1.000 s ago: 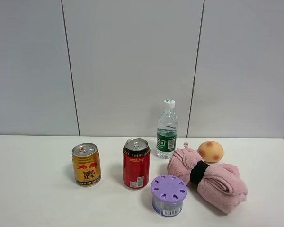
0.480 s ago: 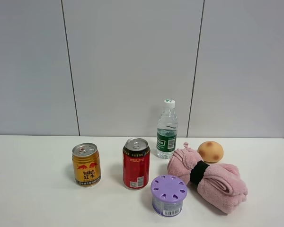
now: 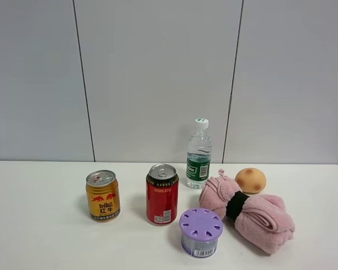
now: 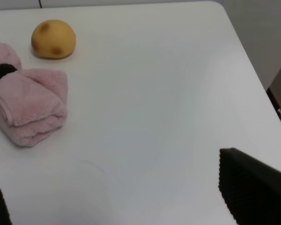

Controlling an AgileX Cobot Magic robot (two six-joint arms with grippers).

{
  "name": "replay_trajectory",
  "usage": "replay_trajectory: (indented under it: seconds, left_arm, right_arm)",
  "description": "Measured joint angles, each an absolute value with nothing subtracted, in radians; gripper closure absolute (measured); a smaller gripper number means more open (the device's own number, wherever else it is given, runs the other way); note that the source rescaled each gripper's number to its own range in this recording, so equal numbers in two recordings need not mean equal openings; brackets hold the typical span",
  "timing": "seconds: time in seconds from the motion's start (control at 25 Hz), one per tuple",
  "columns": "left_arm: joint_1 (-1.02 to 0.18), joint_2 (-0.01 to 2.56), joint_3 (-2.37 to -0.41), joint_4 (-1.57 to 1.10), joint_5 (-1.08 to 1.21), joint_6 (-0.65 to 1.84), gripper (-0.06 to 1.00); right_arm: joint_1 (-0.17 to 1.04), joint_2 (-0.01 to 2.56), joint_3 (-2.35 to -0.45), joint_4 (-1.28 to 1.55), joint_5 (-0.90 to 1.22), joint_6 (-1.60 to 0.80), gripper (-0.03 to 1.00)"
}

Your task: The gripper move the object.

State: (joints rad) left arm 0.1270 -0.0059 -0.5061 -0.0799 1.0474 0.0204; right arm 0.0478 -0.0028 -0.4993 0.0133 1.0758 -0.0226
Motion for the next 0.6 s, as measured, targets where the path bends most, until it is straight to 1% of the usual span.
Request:
replay_trajectory:
  seconds: [0.2, 0.4, 0.6]
  left_arm:
    - [0.127, -0.006, -0.506, -0.080, 1.047, 0.020, -0.06]
    - [0.127, -0.006, -0.506, -0.080, 1.047, 0.020, -0.06]
    - [0.127, -0.006, -0.506, -0.080, 1.047, 0.020, -0.06]
  right_arm:
    - [0.045, -0.003, -0.499, 0.011, 1.076, -0.017, 0.11]
    - [-0.019, -0.003, -0.499, 0.011, 1.076, -0.017, 0.11]
    - [-0.019, -0.003, -0.499, 0.011, 1.076, -0.017, 0.11]
